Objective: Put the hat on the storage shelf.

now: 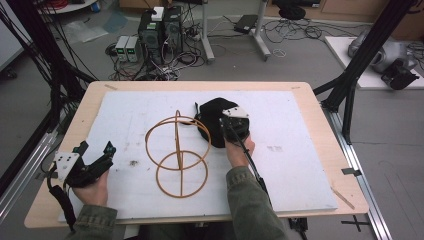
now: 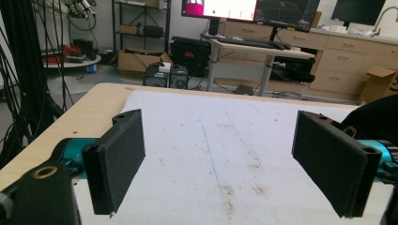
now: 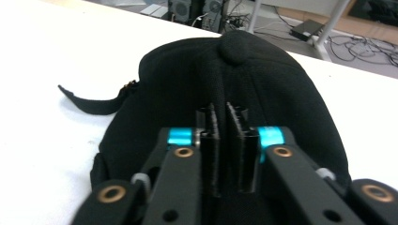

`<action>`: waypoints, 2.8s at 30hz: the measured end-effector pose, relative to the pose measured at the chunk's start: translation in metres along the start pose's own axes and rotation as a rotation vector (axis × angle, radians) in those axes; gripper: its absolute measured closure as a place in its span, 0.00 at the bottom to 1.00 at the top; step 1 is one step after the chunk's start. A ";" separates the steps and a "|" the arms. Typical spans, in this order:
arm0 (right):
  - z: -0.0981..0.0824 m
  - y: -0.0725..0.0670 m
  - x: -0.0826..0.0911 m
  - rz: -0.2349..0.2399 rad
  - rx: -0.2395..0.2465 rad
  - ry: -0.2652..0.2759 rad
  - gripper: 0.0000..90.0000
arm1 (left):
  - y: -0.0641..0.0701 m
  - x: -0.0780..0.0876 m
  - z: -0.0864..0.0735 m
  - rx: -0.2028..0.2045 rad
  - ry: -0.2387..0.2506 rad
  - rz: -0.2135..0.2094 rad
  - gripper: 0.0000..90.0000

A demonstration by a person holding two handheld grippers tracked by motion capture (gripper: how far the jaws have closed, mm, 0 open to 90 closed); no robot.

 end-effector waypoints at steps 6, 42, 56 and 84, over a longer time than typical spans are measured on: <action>-0.001 0.001 0.001 0.012 -0.011 0.012 0.97 | 0.000 0.000 0.000 0.003 -0.002 0.000 0.20; 0.030 0.021 0.049 0.011 -0.060 0.229 0.97 | 0.001 -0.003 -0.004 0.002 -0.022 -0.007 0.20; 0.067 0.025 0.088 -0.005 -0.015 0.375 0.97 | 0.002 -0.003 -0.004 0.002 -0.019 -0.009 0.20; 0.122 0.019 0.153 0.087 0.010 0.599 0.97 | 0.003 -0.003 -0.006 0.000 -0.026 -0.011 0.20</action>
Point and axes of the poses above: each handheld gripper's, and its own axes: x roughly backward along the jaws, z roughly out of its top, y roughly to its right, the point moved 7 cm from there along -x, roughly forward along the jaws, and after that the axes turned 5 degrees about -y, right-handed, at the moved point
